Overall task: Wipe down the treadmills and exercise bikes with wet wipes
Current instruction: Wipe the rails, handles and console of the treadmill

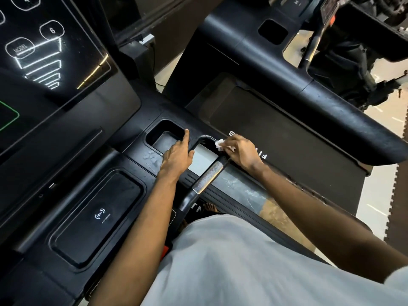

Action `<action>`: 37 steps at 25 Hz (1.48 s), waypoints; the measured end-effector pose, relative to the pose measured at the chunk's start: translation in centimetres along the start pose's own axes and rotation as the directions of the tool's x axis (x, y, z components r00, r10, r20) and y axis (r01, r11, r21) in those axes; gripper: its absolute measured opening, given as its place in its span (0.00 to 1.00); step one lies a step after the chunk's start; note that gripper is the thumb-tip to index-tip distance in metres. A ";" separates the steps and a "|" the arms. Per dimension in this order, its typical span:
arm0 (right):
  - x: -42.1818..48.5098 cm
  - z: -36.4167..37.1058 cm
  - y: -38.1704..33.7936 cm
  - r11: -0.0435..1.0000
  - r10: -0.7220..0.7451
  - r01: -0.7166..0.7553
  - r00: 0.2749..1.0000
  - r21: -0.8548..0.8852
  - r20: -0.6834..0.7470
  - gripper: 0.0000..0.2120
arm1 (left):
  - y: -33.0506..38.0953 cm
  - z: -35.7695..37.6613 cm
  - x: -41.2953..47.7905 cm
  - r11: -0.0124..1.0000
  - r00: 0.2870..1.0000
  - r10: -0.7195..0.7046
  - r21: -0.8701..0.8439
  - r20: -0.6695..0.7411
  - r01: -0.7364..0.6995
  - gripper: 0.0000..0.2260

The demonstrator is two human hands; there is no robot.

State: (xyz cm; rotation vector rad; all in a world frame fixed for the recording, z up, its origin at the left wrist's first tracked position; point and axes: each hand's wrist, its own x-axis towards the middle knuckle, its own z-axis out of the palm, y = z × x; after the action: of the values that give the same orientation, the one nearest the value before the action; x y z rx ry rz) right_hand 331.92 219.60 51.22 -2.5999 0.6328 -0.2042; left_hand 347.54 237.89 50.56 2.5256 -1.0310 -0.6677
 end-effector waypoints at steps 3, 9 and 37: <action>-2.4 1.1 -0.1 0.988 0.152 -0.152 0.986 0.003 -0.065 0.13 | 0.6 0.3 0.0 1.000 0.999 0.000 0.019 -0.044 0.000 0.34; -4.4 0.7 -0.9 0.943 0.332 -0.330 0.943 0.052 -0.034 0.17 | 2.5 1.4 2.4 0.973 0.967 0.205 0.135 -0.154 -0.185 0.28; -6.3 0.3 1.9 0.756 0.651 -0.619 0.744 -0.214 0.149 0.39 | 2.6 1.6 9.2 0.824 0.875 0.473 0.302 0.100 -0.480 0.31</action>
State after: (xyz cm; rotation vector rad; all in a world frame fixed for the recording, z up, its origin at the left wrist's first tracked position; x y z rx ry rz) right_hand 325.66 221.16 49.83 -2.3188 1.4525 0.3580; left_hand 350.97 229.25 47.69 2.3484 -1.8242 -0.4019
